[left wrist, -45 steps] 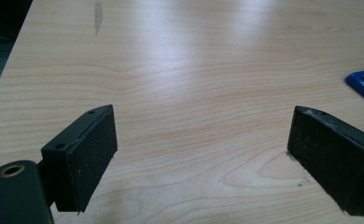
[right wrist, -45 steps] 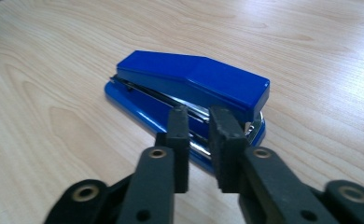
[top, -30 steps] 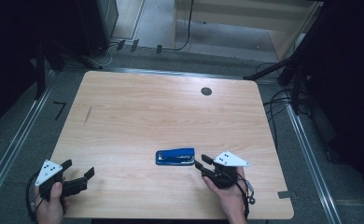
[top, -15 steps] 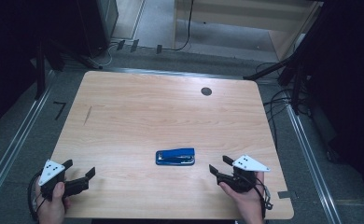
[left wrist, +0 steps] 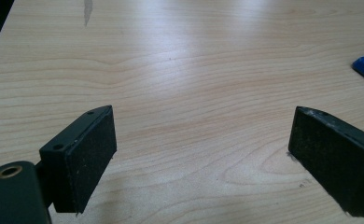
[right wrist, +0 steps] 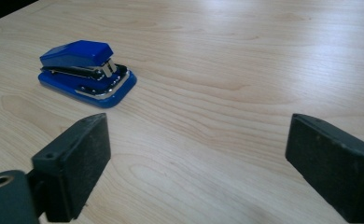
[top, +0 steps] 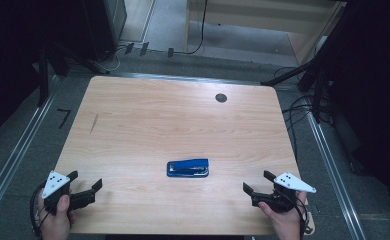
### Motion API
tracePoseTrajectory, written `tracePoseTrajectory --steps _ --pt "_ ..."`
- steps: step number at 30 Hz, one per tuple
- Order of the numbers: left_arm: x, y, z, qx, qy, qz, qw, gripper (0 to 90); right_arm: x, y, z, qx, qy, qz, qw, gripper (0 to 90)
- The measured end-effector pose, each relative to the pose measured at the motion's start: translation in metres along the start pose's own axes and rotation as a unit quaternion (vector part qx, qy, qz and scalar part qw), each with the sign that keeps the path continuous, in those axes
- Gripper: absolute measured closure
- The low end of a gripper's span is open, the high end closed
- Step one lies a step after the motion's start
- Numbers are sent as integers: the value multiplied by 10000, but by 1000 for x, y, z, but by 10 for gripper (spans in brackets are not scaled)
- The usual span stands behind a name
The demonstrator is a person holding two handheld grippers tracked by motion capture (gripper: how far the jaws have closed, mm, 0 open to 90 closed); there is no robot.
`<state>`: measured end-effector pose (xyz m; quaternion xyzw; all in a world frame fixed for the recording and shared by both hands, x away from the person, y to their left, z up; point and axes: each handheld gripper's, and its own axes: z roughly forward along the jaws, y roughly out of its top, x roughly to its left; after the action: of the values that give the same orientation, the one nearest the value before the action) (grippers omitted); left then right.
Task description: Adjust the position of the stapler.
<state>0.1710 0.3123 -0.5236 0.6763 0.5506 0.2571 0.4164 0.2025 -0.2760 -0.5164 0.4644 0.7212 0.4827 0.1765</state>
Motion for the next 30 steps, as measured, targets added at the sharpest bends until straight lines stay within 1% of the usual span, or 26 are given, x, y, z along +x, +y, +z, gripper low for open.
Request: tracePoseTrajectory --steps 3,5,10,12,14,16,18,20,22,24,27,30 --pt "0 0 0 -15 17 -16 10000 81 -5 -4 -4 32 -22 -7 10000 2" --pt "0 0 0 3 17 -3 10000 81 -9 -7 -7 29 -38 4 10000 0" --pt "0 0 0 -11 26 -8 10000 81 -21 -15 -18 -15 -153 140 9998 0" --pt "0 0 0 -21 11 -26 10000 81 -28 -20 -23 -27 -218 180 9996 0" --pt "0 0 -1 -32 5 -17 10000 81 -38 -25 -30 -49 -312 267 9991 0" --pt "0 -1 -1 -43 12 -8 10000 81 -45 -29 -36 -71 -355 367 9987 0" --pt "0 -1 -1 -35 0 -17 10000 81 -53 -34 -41 -82 -487 393 9980 0" --pt "0 0 -1 -9 -11 -12 10000 80 -60 -38 -44 -90 -565 493 9971 0" --pt "0 0 0 -3 -14 -15 10000 80 -66 -41 -46 -66 -672 532 9963 0" --pt "0 0 -1 -11 -5 -12 10000 80 -70 -44 -46 -57 -694 601 9958 0" --pt "0 0 -1 -13 -7 -18 10000 81 -73 -47 -47 -12 -750 605 9953 0" --pt "1 0 -1 -5 -24 -21 10000 80 -76 -49 -46 8 -833 666 9943 0"
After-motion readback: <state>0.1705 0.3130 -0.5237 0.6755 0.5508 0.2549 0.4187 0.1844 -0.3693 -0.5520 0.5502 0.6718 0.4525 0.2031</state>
